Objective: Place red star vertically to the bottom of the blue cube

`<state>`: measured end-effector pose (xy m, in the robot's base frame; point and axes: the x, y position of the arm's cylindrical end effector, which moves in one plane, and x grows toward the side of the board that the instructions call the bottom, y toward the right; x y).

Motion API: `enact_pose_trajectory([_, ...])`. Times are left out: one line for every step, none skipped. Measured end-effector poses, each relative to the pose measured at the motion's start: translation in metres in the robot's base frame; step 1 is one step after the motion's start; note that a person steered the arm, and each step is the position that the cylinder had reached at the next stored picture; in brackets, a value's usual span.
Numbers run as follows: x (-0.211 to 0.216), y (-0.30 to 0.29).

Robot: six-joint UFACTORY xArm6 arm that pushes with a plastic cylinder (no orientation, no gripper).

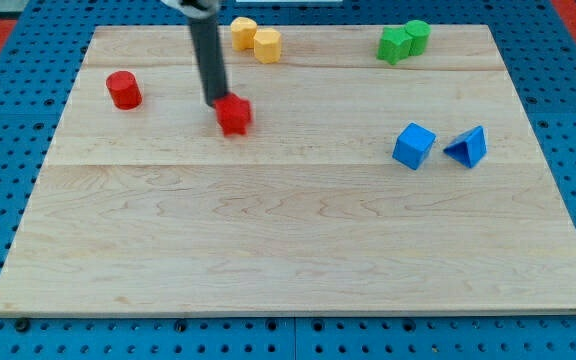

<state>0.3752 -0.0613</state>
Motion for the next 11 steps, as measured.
enact_pose_trajectory([0.078, 0.065])
enact_pose_trajectory([0.13, 0.121])
enact_pose_trajectory([0.141, 0.092])
enact_pose_trajectory([0.188, 0.09])
enact_pose_trajectory([0.213, 0.133])
enact_pose_trajectory([0.221, 0.151])
enact_pose_trajectory([0.196, 0.08])
enact_pose_trajectory([0.184, 0.076])
enact_pose_trajectory([0.183, 0.147])
enact_pose_trajectory([0.174, 0.139])
enact_pose_trajectory([0.162, 0.168])
